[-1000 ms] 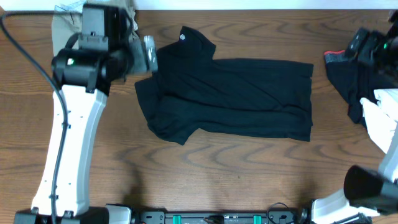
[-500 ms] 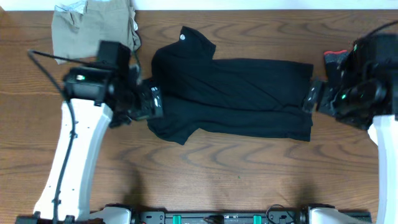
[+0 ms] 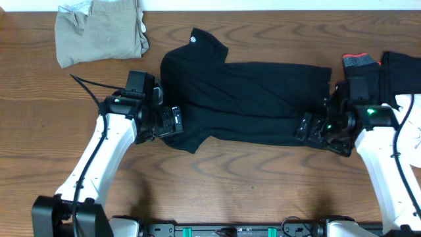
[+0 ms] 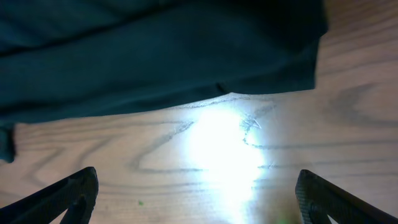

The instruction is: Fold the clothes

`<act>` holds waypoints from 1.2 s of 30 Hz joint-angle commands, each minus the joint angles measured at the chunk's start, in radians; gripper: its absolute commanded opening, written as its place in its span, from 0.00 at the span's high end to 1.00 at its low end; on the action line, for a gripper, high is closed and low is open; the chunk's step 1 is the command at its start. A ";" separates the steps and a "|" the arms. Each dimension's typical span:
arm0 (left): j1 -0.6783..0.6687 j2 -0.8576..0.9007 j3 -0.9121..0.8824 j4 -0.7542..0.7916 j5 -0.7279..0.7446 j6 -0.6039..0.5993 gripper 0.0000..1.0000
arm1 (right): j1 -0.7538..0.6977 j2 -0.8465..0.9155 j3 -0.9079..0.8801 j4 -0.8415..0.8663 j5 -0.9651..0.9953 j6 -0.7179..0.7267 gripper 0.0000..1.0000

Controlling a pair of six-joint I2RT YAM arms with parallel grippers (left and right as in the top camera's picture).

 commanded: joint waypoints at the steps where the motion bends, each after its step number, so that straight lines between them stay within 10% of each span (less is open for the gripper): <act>1: -0.002 0.053 -0.002 0.004 0.013 -0.003 0.02 | 0.007 -0.006 -0.070 0.061 -0.022 0.039 0.01; 18: -0.002 0.279 -0.002 0.095 0.013 0.006 0.01 | 0.007 0.002 -0.192 0.223 0.016 0.099 0.01; 31: -0.002 0.276 -0.001 0.103 0.013 0.005 0.93 | 0.007 0.003 -0.193 0.223 0.062 0.098 0.01; 36: -0.002 0.233 0.001 0.091 0.013 -0.002 0.94 | 0.007 0.003 -0.203 0.225 0.071 0.099 0.01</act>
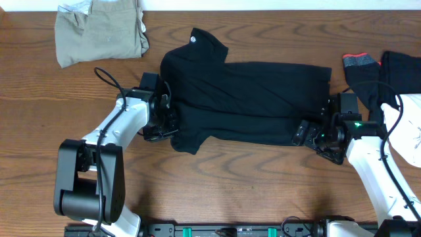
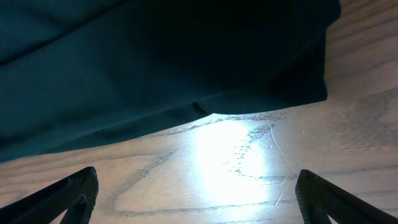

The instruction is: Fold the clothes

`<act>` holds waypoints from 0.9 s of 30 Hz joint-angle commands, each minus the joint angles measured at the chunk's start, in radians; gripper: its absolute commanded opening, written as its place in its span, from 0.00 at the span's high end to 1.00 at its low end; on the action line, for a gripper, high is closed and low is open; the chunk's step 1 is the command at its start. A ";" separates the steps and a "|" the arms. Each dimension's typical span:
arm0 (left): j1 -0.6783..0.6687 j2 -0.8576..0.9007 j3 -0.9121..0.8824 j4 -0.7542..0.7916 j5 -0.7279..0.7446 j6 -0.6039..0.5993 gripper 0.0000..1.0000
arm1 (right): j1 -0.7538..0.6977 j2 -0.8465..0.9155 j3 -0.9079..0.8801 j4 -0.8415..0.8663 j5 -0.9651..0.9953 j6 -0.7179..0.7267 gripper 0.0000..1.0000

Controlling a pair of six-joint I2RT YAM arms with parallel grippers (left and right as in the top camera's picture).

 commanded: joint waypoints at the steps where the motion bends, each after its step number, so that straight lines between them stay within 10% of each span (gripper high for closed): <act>1: -0.002 -0.051 0.001 -0.009 -0.002 -0.004 0.94 | 0.007 0.003 -0.015 0.004 0.035 0.013 0.01; 27: -0.001 -0.190 0.001 0.140 -0.006 -0.037 0.94 | -0.007 0.184 -0.019 0.229 0.079 0.017 0.01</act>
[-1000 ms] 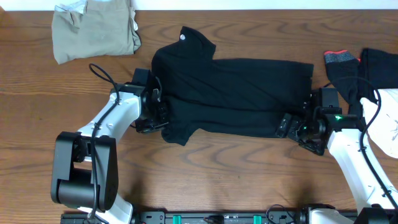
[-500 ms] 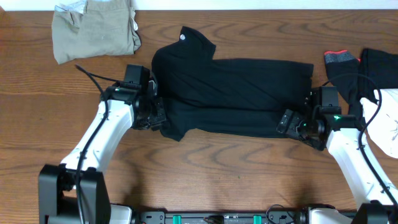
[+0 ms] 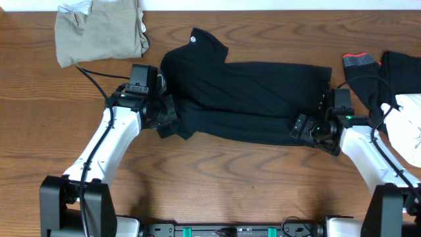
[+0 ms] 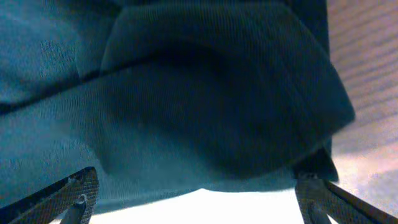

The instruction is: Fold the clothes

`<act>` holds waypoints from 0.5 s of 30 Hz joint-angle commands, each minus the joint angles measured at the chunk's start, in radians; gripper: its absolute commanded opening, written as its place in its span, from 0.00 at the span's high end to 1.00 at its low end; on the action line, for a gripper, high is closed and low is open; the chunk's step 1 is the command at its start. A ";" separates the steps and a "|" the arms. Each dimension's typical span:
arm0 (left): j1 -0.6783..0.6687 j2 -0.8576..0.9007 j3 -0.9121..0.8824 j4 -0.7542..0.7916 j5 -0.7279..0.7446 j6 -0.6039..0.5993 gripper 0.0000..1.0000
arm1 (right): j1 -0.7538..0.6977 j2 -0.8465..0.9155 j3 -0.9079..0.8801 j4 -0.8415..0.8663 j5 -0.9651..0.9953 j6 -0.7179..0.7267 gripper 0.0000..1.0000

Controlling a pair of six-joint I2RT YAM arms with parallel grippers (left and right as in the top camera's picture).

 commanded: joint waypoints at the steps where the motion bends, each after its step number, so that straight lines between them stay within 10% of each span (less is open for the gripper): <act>1: -0.001 -0.001 0.001 0.005 -0.006 -0.008 0.94 | -0.006 0.031 -0.006 0.027 0.021 0.011 0.01; 15: -0.001 -0.001 0.001 0.005 -0.006 -0.009 0.94 | -0.004 0.043 -0.007 0.088 0.008 0.157 0.07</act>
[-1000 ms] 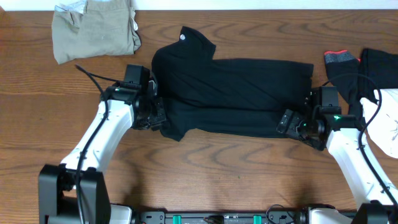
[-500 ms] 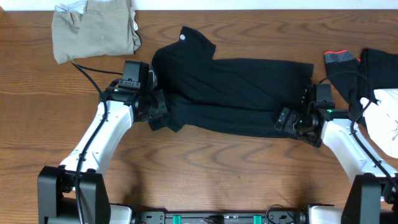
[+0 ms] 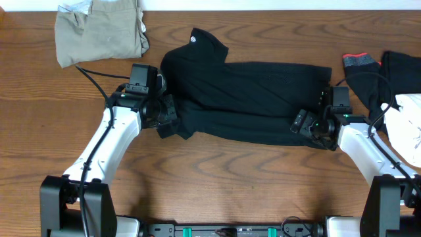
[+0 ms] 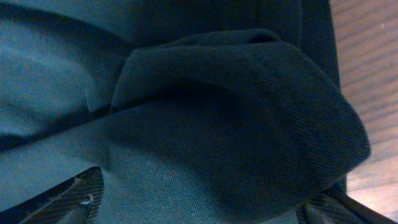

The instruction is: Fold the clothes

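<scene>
A black polo shirt [image 3: 250, 92] lies lengthwise across the wooden table [image 3: 217, 178], collar at the upper left. My left gripper [image 3: 168, 122] sits at the shirt's lower left, where the sleeve is bunched up, and looks shut on that sleeve. My right gripper [image 3: 304, 125] is at the lower right corner of the shirt. In the right wrist view a bulging fold of the black shirt [image 4: 236, 118] fills the frame. It lies between the fingers [image 4: 71, 199], which stand wide apart, so the right gripper [image 4: 205, 211] is open around the cloth.
A folded khaki garment [image 3: 99, 33] lies at the back left. A pile of other clothes sits at the right edge: a dark piece with a red trim [image 3: 360, 62], a black one [image 3: 401, 72] and a white one [image 3: 408, 125].
My right gripper has pushed slightly further onto the shirt's corner, so the cloth now covers nearly all of its wrist view. The left arm and the sleeve have not visibly moved.
Both grippers first stood open beside the shirt, the right over bare wood below the hem, with the left sleeve spread out. Then both were nearer the cloth. Later the sleeve was bunched at my left gripper and the right fingers straddled the corner, as now.
</scene>
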`<act>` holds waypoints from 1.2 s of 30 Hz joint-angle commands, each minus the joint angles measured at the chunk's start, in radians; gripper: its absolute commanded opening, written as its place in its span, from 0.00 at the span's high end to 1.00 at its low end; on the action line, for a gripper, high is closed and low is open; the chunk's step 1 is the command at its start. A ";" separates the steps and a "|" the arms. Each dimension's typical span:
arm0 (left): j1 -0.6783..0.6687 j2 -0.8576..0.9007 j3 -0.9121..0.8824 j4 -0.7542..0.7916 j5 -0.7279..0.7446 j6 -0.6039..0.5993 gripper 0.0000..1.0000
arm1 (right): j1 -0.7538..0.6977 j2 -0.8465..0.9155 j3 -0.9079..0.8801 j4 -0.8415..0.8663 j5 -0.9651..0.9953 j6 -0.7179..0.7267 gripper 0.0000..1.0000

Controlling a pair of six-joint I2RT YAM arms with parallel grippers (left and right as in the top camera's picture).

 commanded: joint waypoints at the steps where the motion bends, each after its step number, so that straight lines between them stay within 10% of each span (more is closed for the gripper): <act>1: -0.001 -0.001 0.001 0.004 -0.006 -0.009 0.94 | -0.003 0.006 -0.006 0.007 0.002 0.148 0.08; 13: -0.001 -0.001 0.000 0.001 -0.006 -0.009 0.94 | -0.005 0.007 -0.007 0.060 0.070 0.158 0.27; 21: -0.001 -0.001 0.000 0.058 -0.006 -0.010 0.94 | -0.005 0.007 -0.007 0.116 0.112 0.158 0.82; 36: -0.001 0.000 0.000 0.269 -0.006 -0.010 0.93 | -0.005 0.007 -0.014 0.154 0.172 0.158 0.99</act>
